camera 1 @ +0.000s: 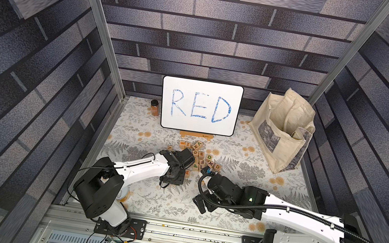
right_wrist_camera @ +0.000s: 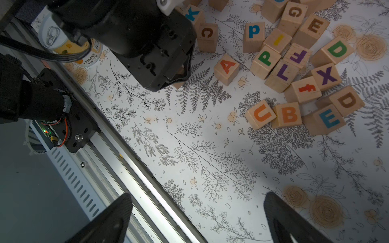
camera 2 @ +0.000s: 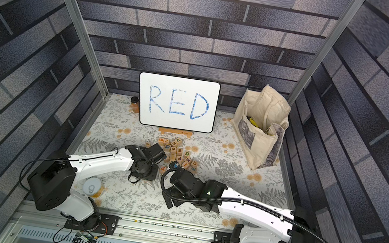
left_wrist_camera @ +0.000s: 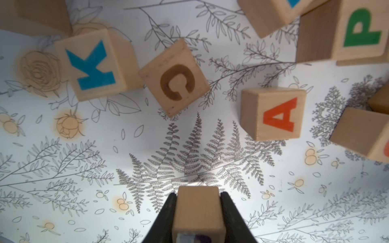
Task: Assemble the uppercase word "red" with letter blocks
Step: Pick up the letter block from the center of the board, then place the letter block at the center of the board.
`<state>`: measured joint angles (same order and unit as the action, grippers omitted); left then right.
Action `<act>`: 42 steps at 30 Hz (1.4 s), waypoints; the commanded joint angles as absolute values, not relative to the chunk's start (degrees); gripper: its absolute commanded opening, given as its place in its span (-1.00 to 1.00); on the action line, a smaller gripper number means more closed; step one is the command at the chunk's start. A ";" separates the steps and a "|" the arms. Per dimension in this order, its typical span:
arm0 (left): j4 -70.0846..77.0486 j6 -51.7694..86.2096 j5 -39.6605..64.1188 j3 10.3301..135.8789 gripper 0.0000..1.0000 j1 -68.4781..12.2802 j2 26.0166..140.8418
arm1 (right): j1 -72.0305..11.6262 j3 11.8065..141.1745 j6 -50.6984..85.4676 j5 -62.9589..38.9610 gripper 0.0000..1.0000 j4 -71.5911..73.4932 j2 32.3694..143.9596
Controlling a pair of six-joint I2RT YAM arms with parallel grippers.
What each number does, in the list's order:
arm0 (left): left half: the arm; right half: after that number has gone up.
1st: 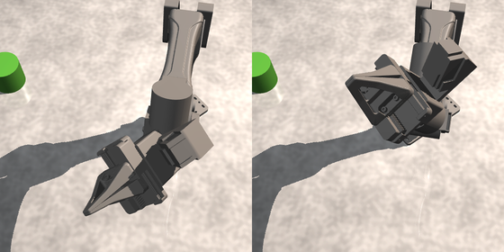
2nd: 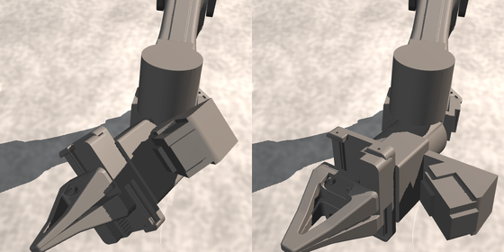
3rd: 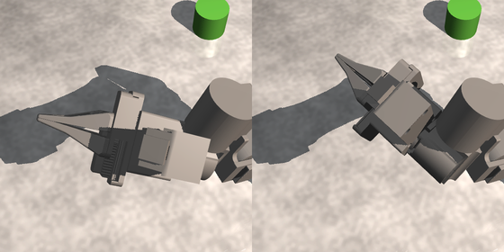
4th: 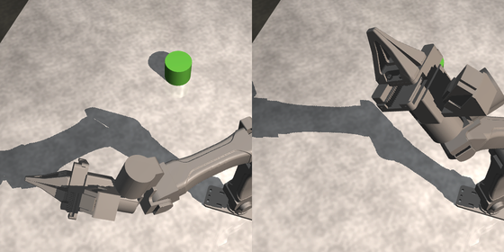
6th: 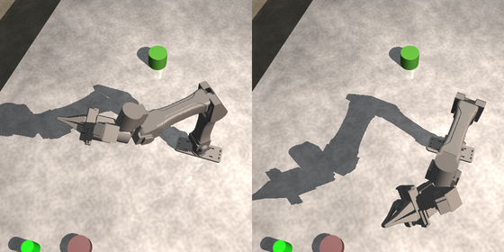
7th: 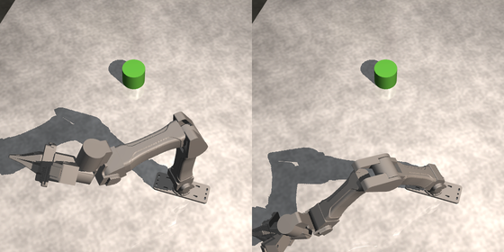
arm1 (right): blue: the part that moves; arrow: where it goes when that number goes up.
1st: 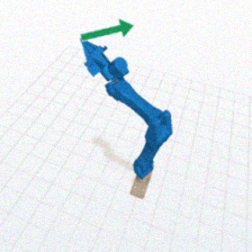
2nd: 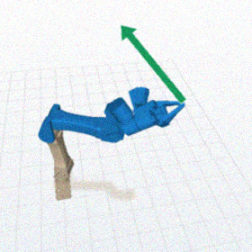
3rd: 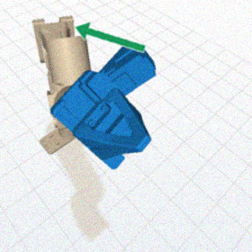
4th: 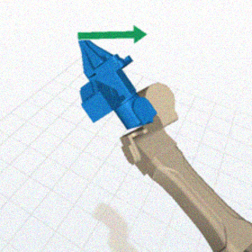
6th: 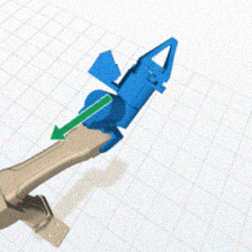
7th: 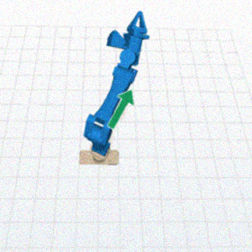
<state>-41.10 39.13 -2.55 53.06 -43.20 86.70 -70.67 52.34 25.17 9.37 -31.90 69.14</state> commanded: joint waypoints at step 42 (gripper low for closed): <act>-38.41 53.63 -4.71 54.76 -0.15 -55.03 93.77 | -70.26 44.65 31.16 8.33 1.00 -38.36 56.63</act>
